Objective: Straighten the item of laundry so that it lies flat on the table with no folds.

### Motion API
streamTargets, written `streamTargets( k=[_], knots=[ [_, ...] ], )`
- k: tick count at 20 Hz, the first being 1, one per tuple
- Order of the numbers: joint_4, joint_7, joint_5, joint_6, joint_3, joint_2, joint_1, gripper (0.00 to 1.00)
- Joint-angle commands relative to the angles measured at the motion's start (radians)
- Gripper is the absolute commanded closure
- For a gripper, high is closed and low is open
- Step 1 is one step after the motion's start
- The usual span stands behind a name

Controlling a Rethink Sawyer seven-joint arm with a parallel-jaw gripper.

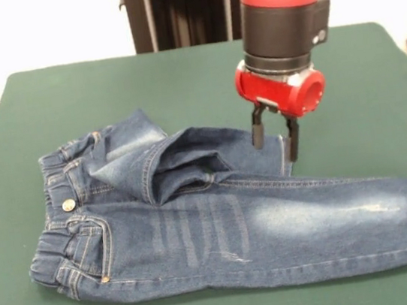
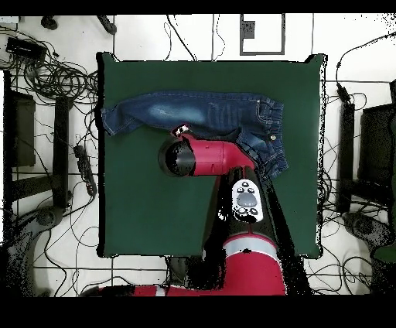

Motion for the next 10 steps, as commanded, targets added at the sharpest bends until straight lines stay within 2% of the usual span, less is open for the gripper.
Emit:
streamTargets(
  k=[1,10],
  knots=[
    [-0.001,0.098,-0.001,-0.117,0.011,0.199,0.075,0.00],
    [0.063,0.037,-0.047,-0.206,0.021,0.229,0.041,0.00]
  ],
)
